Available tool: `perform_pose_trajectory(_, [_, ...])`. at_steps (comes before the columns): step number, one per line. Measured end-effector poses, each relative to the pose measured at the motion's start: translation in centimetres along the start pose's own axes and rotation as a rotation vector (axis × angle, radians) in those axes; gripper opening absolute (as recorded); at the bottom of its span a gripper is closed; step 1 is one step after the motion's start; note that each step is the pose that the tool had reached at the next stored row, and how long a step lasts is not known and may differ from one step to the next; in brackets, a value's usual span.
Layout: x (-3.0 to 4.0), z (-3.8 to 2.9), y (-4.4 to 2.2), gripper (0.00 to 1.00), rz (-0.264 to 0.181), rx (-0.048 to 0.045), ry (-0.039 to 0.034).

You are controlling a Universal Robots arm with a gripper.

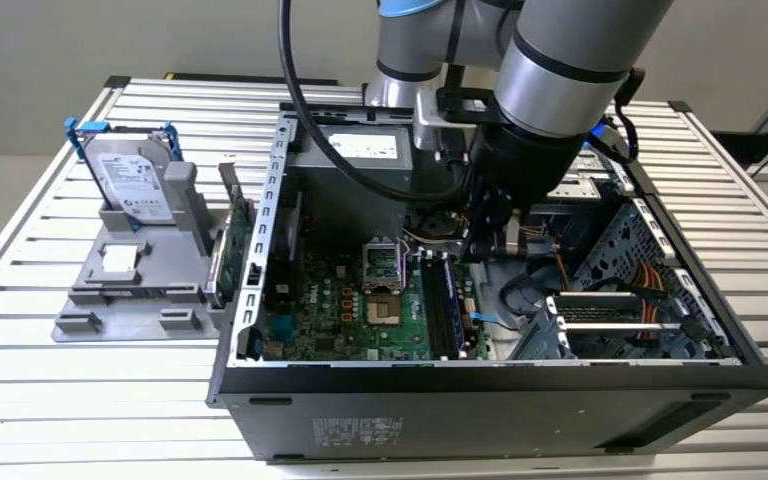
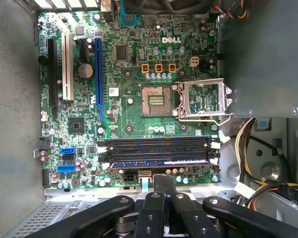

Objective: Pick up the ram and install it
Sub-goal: 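Press down the ram until it locks into place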

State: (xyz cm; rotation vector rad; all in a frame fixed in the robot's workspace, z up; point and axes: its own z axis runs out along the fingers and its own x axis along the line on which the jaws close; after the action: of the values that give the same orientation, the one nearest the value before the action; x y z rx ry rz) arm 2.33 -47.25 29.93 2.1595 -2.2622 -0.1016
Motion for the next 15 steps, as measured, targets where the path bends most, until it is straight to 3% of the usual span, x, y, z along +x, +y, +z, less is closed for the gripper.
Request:
perform_pose_trajectory(9, [-0.03, -0.69, 0.04, 0.0, 0.0, -0.0001, 0.0])
perform_pose_trajectory(15, [-0.03, -0.77, 0.04, 0.0, 0.0, -0.0001, 0.0])
